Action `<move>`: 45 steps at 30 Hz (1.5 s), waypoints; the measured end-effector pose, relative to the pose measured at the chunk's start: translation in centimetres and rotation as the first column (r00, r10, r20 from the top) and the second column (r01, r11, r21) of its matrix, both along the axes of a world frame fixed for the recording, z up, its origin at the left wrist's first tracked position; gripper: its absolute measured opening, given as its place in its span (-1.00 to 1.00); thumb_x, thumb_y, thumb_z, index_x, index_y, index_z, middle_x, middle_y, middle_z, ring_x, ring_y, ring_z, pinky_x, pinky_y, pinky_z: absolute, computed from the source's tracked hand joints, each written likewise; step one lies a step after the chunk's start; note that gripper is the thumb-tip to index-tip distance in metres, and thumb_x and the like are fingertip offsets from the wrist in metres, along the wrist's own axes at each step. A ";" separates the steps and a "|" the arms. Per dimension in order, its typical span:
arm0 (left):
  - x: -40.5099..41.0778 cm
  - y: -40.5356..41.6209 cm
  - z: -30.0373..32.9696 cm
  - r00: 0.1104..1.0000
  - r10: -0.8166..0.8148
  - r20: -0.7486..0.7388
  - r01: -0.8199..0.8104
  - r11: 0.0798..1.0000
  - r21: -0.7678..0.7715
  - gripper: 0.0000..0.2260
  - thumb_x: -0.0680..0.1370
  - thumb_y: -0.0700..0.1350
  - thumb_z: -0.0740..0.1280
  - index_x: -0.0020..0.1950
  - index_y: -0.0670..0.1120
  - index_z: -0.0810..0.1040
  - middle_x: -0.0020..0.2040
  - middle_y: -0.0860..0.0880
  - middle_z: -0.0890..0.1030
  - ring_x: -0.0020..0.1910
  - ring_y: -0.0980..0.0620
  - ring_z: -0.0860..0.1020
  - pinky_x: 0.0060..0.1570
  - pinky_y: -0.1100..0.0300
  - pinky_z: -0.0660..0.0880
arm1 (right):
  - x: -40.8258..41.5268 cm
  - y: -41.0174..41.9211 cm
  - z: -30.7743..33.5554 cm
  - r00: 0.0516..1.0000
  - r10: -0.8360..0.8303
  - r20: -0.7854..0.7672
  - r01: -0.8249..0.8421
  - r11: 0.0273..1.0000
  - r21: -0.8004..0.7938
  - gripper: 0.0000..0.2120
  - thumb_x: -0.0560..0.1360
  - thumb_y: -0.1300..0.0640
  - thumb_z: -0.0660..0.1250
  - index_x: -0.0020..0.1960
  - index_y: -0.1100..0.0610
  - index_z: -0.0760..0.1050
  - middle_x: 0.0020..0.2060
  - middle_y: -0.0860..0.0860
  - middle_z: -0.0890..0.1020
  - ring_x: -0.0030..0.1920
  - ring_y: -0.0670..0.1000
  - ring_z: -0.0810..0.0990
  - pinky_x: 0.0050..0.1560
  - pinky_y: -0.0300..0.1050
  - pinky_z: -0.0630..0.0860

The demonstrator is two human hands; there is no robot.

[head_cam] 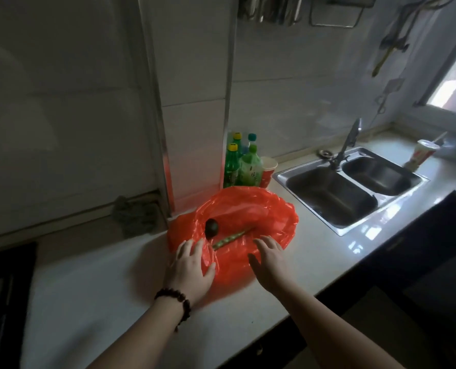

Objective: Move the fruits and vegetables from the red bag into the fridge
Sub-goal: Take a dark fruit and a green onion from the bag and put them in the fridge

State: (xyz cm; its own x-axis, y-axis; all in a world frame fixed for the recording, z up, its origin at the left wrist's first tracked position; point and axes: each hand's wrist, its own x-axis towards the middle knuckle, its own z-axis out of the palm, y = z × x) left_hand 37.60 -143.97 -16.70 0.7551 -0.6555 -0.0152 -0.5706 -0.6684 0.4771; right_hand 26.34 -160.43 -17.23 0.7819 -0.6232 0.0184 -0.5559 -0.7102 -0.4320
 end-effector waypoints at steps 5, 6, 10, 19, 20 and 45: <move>2.3 -3.6 -0.7 0.987 0.162 0.021 -0.162 0.987 -0.006 -0.42 0.56 0.12 0.20 0.51 -0.02 0.12 0.52 -0.06 0.14 0.50 -0.05 0.06 0.45 0.02 0.09 | 5.5 -5.9 -2.2 0.979 0.197 -0.046 -0.196 0.980 0.011 -0.55 0.57 0.00 0.22 0.43 0.08 0.31 0.42 0.03 0.35 0.47 0.08 0.20 0.46 0.02 0.19; 2.7 -4.4 -0.8 0.980 0.198 0.037 -0.198 0.980 -0.012 -0.43 0.55 0.10 0.22 0.50 -0.04 0.16 0.50 -0.08 0.18 0.49 -0.07 0.10 0.44 0.02 0.11 | 6.6 -7.0 -2.8 0.968 0.241 -0.069 -0.240 0.970 0.021 -0.54 0.57 0.01 0.22 0.44 0.09 0.29 0.43 0.04 0.34 0.48 0.08 0.18 0.47 0.01 0.17; 3.8 -7.6 -1.8 0.933 0.273 0.235 -0.256 0.961 -0.104 -0.58 0.46 -0.05 0.38 0.28 -0.16 0.48 0.24 -0.14 0.51 0.25 -0.14 0.45 0.25 -0.02 0.38 | 10.1 -10.8 -5.0 0.892 0.420 -0.167 -0.414 0.907 0.073 -0.48 0.55 0.04 0.25 0.47 0.10 0.23 0.44 0.06 0.30 0.45 0.10 0.20 0.44 0.00 0.23; 6.5 -15.0 -5.1 0.989 0.073 0.131 -0.105 0.961 0.254 -0.54 0.59 0.00 0.16 0.49 -0.01 0.21 0.48 0.00 0.23 0.46 -0.02 0.15 0.42 0.06 0.13 | 13.5 -15.6 -8.4 0.708 0.649 -0.277 -0.657 0.750 0.077 -0.67 0.54 0.05 0.21 0.30 0.00 0.42 0.22 0.02 0.41 0.21 0.13 0.39 0.20 0.05 0.40; 7.2 -15.4 -5.4 0.989 0.082 0.119 -0.115 0.945 0.305 -0.52 0.60 0.00 0.15 0.50 -0.01 0.15 0.49 -0.01 0.19 0.47 -0.02 0.12 0.43 0.06 0.10 | 13.7 -16.0 -8.7 0.696 0.659 -0.287 -0.669 0.739 0.075 -0.67 0.54 0.07 0.21 0.30 -0.01 0.42 0.21 0.02 0.41 0.21 0.14 0.39 0.20 0.05 0.41; 5.5 -16.0 -2.9 0.909 0.355 0.220 -0.357 0.934 -0.032 -0.51 0.45 0.07 0.41 0.30 -0.07 0.39 0.24 -0.04 0.47 0.11 -0.06 0.52 -0.01 0.11 0.53 | 11.6 -19.8 -3.2 0.777 0.627 -0.057 -0.629 0.776 -0.045 -0.75 0.56 0.08 0.17 0.22 0.02 0.46 0.07 0.00 0.52 0.11 0.07 0.44 0.12 -0.04 0.41</move>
State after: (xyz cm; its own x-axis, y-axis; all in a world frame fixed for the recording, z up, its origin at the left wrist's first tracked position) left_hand 43.09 -159.96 -19.61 0.9233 -0.3432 0.1725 -0.3835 -0.8501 0.3609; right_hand 37.96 -180.27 -20.48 1.0000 0.0075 0.0014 0.0075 -0.9301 -0.3671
